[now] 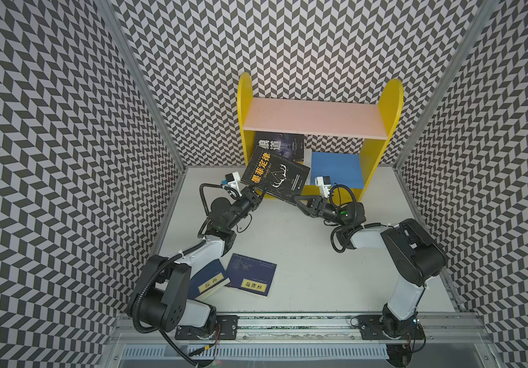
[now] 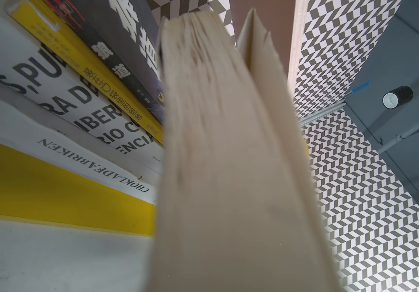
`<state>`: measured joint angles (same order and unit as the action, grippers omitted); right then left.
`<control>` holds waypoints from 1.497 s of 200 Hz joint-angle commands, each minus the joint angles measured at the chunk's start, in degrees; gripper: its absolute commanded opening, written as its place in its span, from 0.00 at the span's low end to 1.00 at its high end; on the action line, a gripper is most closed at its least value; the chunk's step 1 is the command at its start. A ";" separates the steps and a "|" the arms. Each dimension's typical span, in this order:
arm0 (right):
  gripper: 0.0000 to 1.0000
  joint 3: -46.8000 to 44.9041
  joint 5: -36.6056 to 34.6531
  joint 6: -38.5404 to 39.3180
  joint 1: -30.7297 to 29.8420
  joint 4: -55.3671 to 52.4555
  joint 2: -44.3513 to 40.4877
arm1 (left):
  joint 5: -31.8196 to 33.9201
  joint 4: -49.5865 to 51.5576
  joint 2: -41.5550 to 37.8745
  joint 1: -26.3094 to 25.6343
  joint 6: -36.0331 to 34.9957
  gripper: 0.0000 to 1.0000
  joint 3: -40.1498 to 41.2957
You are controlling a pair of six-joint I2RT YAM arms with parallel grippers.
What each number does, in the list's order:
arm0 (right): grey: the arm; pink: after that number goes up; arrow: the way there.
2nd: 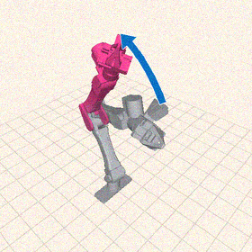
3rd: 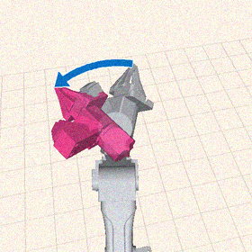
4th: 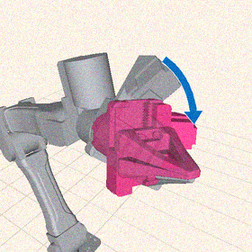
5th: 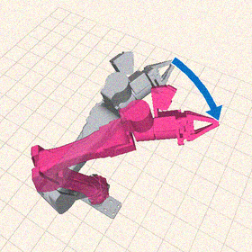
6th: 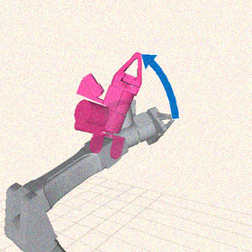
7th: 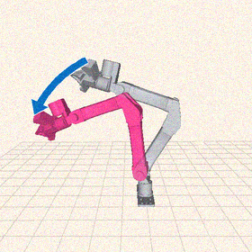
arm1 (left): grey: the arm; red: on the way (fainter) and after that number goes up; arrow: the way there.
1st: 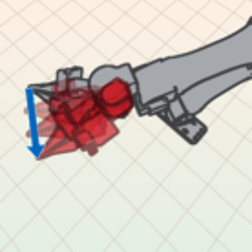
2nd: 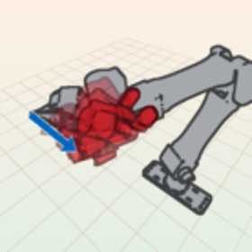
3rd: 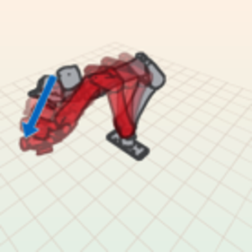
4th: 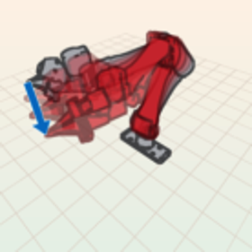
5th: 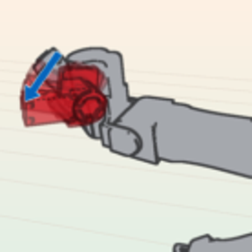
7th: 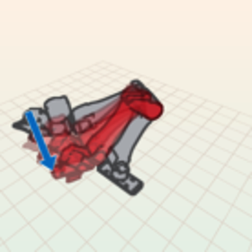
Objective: Stacking books/files
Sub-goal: Pass the book.
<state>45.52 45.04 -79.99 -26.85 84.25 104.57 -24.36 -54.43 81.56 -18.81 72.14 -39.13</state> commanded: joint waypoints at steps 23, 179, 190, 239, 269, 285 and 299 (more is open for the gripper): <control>0.31 1.59 -1.53 -3.19 -0.66 5.56 2.33 | 2.16 -8.86 0.48 -1.28 1.27 0.00 -2.51; 0.00 23.69 4.92 11.30 9.30 -27.22 5.27 | -1.70 23.68 0.41 2.18 -23.08 0.83 -17.57; 0.00 25.49 5.53 12.83 9.83 -28.57 5.62 | -1.03 25.98 -0.37 2.94 -25.57 0.86 -18.03; 0.00 31.79 4.95 25.64 10.68 -42.45 3.65 | -3.45 26.48 -1.48 8.00 -26.37 0.86 -16.31; 0.00 30.80 6.99 26.55 10.84 -41.41 1.22 | -4.79 24.47 -1.87 10.28 -24.96 0.86 -14.14; 0.00 30.40 6.10 27.18 11.16 -39.54 0.28 | -5.34 24.29 -1.64 10.80 -24.77 0.86 -13.97; 0.00 30.87 5.49 27.72 11.77 -38.63 0.09 | -5.44 24.28 -1.50 10.90 -24.94 0.86 -13.96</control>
<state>75.26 50.87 -55.59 -15.84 38.15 109.62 -28.16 -28.99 81.30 -8.12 47.59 -53.54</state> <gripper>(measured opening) 0.136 0.864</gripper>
